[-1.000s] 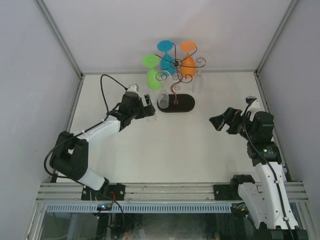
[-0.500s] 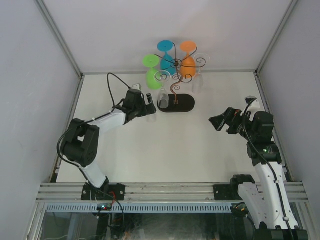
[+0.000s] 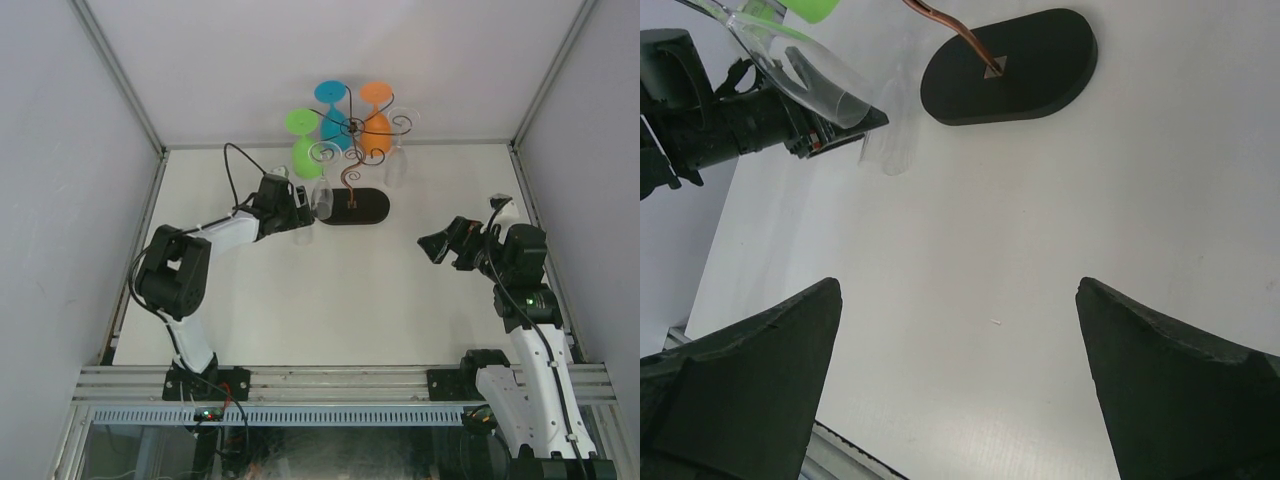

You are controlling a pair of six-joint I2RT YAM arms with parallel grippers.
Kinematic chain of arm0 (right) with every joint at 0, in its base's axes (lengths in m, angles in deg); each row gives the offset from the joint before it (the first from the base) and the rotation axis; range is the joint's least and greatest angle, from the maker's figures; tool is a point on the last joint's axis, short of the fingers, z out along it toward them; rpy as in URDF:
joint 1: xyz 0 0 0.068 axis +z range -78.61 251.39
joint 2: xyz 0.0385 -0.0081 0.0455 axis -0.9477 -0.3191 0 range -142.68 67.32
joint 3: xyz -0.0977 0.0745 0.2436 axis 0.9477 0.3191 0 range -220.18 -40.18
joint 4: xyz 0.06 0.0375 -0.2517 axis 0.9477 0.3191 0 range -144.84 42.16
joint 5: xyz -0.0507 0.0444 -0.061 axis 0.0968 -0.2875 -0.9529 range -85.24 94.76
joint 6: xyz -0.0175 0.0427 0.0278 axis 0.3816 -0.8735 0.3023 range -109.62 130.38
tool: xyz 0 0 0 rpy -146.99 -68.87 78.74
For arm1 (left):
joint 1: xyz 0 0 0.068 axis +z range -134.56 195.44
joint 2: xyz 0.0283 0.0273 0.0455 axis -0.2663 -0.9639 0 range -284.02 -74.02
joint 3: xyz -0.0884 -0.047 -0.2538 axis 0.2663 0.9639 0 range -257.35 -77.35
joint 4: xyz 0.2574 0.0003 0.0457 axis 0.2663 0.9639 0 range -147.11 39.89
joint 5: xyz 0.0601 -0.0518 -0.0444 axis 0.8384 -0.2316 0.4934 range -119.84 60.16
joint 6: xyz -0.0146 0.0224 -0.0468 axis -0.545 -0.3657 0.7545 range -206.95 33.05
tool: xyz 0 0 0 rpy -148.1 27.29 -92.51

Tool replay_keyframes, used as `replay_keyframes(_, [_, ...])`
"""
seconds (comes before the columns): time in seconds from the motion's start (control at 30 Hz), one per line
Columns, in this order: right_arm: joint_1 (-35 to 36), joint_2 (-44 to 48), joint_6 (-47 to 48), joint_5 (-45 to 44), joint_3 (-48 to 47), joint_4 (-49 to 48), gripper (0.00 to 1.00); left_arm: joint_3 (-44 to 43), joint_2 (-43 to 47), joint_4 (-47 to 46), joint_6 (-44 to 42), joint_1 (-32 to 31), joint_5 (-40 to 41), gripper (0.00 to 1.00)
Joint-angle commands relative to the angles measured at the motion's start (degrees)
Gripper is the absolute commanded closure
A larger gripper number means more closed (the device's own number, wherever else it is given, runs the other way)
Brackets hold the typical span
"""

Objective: Place the wine glass upside down on the wine glass rack
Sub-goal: Pick up the wine glass at the center of the board.

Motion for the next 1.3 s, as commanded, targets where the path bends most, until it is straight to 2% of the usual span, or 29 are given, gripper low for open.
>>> replay_keyframes(0.0, [-0.2,0.8,-0.9,0.7,0.2,-1.0,0.01,-5.7,-1.0,0.8,0.0,0.6,-0.7,0.18])
replay_keyframes(0.57, [-0.3,1.5,-1.5,1.2,0.2,-1.7,0.01,-7.4,-3.7,2.2,1.0,0.6,-1.8,0.21])
replay_keyframes(0.93, [-0.3,1.8,-1.3,0.9,0.2,-1.2,0.01,-6.3,-5.5,1.3,1.4,0.6,-1.8,0.27])
replay_keyframes(1.07, [-0.3,1.8,-1.3,0.8,0.1,-1.0,0.01,-5.6,-5.3,1.3,1.4,0.6,-1.3,0.32])
replay_keyframes(1.27, [-0.4,2.1,-1.3,0.7,0.2,-0.5,0.01,-3.0,-3.4,-0.3,1.3,0.7,-1.5,0.44])
